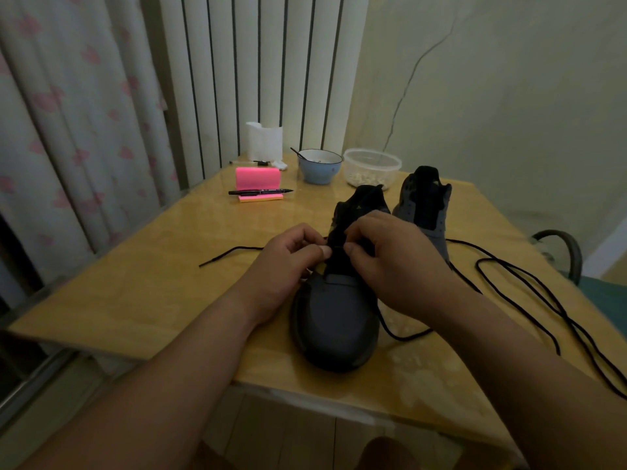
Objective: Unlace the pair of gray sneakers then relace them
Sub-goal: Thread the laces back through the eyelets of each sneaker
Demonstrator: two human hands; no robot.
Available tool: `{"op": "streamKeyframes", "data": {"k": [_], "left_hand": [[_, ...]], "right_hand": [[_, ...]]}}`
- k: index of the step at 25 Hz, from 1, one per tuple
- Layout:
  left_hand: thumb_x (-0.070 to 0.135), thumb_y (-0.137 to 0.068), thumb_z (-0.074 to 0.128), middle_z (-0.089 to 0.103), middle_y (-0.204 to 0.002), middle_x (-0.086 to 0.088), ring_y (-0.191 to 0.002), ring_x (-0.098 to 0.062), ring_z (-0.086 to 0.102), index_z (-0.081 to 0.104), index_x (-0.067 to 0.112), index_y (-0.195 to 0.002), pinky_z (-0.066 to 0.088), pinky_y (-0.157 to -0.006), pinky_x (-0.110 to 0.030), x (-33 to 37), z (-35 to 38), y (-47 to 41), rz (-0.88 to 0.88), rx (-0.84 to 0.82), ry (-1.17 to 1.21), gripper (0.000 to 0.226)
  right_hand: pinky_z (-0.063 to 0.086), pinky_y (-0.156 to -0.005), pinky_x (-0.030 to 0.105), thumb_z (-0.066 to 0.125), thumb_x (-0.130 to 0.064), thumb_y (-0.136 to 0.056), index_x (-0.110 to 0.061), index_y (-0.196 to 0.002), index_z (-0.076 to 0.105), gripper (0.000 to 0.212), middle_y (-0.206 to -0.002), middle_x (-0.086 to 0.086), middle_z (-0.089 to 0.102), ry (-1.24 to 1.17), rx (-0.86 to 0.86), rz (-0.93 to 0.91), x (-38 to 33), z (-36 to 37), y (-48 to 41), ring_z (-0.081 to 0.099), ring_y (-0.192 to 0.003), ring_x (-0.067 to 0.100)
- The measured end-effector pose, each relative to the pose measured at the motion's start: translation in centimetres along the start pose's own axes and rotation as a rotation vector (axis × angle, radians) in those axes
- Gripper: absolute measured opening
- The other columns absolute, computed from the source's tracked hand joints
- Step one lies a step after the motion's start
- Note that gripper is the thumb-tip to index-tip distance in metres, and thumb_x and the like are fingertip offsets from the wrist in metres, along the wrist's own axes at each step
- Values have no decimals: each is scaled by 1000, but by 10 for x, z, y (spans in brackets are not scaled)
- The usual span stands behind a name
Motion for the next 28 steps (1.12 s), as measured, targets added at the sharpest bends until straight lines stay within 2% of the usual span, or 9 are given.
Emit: {"op": "streamKeyframes", "data": {"k": [7, 11, 14, 16, 19, 21, 24, 26, 28], "left_hand": [[23, -102, 64, 60, -83, 0, -76, -8, 56, 65, 12, -94, 46, -72, -27, 4, 2, 4, 14, -40, -46, 14], [29, -105, 58, 66, -92, 3, -84, -12, 59, 67, 13, -106, 49, -78, -35, 4, -1, 5, -36, 18, -22, 18], [28, -108, 52, 68, -116, 6, -100, -15, 64, 65, 31, -126, 52, -88, -36, 13, -6, -6, -26, 101, -40, 22], [31, -109, 51, 60, -135, 8, -118, -10, 59, 56, 36, -143, 49, -97, -33, 28, -8, -24, 56, 90, -130, 34], [39, -109, 50, 53, -149, 9, -131, -8, 49, 50, 32, -152, 40, -103, -31, 52, -2, -55, 79, -58, -340, 43], [41, -107, 55, 59, -140, 7, -126, -9, 53, 56, 27, -145, 41, -103, -32, 65, 3, -74, 58, -205, -534, 41], [48, -99, 65, 62, -124, 3, -113, -13, 58, 58, 24, -132, 48, -100, -37, 77, 8, -96, -3, -335, -793, 41], [58, -96, 65, 62, -115, 3, -105, -14, 59, 58, 23, -122, 50, -91, -36, 82, 11, -100, -5, -324, -915, 44], [63, -97, 60, 64, -102, -1, -92, -17, 60, 59, 20, -108, 49, -80, -37, 82, 5, -86, 27, -207, -824, 45]], "right_hand": [[56, -77, 32, 60, -33, -101, -25, -102, 68, 11, -98, -13, 59, -10, 6, 75, -1, 4, 0, 58, -87, 5], [53, -59, 22, 55, -28, -107, -19, -106, 67, 16, -85, -2, 72, -731, 228, 434, 18, -11, 13, 63, -66, 4], [54, -64, 30, 50, -26, -110, -14, -110, 66, 20, -91, -1, 77, -948, 277, 603, 35, -12, 19, 63, -69, 12], [54, -65, 31, 50, -25, -110, -12, -110, 65, 20, -90, -2, 76, -976, 286, 625, 40, -10, 20, 64, -71, 12], [45, -52, 24, 48, -26, -111, -13, -110, 63, 20, -87, -5, 74, -961, 317, 605, 44, -17, 20, 55, -59, 9], [38, -47, 22, 48, -26, -111, -15, -107, 63, 19, -85, -5, 72, -948, 338, 582, 47, -25, 18, 48, -54, 9], [37, -46, 22, 49, -25, -110, -16, -105, 64, 18, -83, -4, 71, -918, 327, 574, 48, -33, 15, 46, -53, 8], [38, -47, 22, 53, -26, -109, -17, -102, 65, 17, -79, -5, 70, -833, 279, 538, 43, -34, 19, 47, -52, 8], [44, -53, 26, 58, -30, -106, -21, -98, 68, 16, -79, -5, 69, -623, 200, 449, 35, -33, 23, 53, -56, 8]]}}
Point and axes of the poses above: each hand's wrist, its own y-axis away from the middle knuckle, its own z-axis out of the palm, x = y × z, the point moved 5 cm from there along -y, towards the middle knuckle
